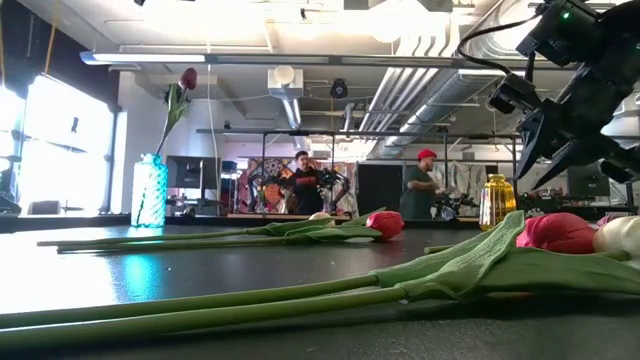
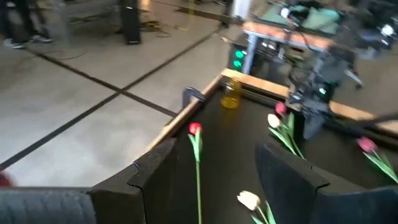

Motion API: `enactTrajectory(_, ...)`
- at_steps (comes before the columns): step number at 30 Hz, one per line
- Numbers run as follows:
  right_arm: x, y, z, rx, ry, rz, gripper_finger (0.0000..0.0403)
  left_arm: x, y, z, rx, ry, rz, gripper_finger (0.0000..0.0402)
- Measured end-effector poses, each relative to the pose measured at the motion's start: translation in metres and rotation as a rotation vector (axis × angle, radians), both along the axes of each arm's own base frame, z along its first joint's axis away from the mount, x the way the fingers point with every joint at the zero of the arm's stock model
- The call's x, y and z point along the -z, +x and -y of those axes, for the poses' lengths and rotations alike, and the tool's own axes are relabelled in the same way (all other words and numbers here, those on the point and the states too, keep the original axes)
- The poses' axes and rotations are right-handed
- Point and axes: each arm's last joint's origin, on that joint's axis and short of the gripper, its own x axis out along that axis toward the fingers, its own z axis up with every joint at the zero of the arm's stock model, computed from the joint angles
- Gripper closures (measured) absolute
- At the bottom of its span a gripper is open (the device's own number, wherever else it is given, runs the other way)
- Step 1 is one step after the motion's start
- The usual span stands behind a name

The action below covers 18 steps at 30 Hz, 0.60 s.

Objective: Sort flowers into vase by color
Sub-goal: Put the middle right dark red flower into the blue vase

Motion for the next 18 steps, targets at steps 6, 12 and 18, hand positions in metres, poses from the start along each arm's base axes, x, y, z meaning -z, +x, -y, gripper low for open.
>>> enactTrajectory(6, -0.005, 0.008, -0.004, 0.024, 0.14, 0.071, 0.0333, 0.002, 0.011, 0.003, 0.1, 0.007, -0.025, 0.0201)
enactTrajectory(12, -0.012, 0.028, -0.008, 0.009, 0.184, 0.11, 0.0333, 0.006, 0.022, 0.004, 0.157, 0.028, -0.07, 0.0201)
enactTrajectory(18, -0.027, 0.056, -0.009, -0.209, 0.082, 0.011, 0.0333, 0.01, 0.031, 0.0, 0.179, 0.066, -0.118, 0.0201)
